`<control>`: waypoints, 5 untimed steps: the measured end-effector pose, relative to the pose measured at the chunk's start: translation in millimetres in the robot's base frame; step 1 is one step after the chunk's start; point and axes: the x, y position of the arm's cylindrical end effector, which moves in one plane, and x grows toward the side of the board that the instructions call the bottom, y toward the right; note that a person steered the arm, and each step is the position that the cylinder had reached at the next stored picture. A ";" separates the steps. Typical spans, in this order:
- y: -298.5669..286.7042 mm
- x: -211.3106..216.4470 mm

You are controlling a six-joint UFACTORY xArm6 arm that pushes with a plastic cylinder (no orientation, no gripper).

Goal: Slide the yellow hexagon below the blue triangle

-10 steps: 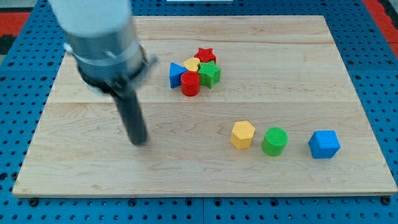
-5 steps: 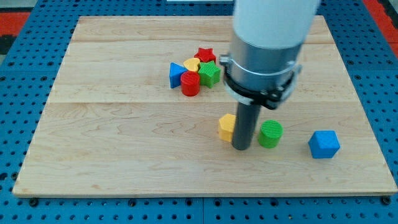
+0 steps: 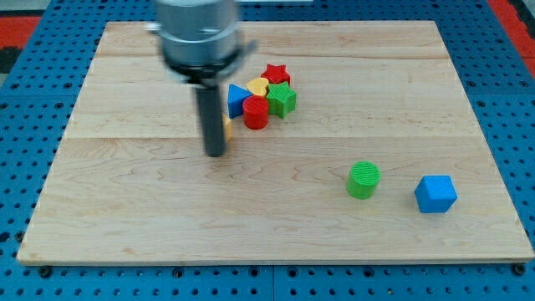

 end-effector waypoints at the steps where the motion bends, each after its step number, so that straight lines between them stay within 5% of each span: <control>1: 17.8 -22.6; 2: -26.5 19.4; 3: 31.7 16.7; 4: 63.7 -1.5; 5: -12.6 -44.8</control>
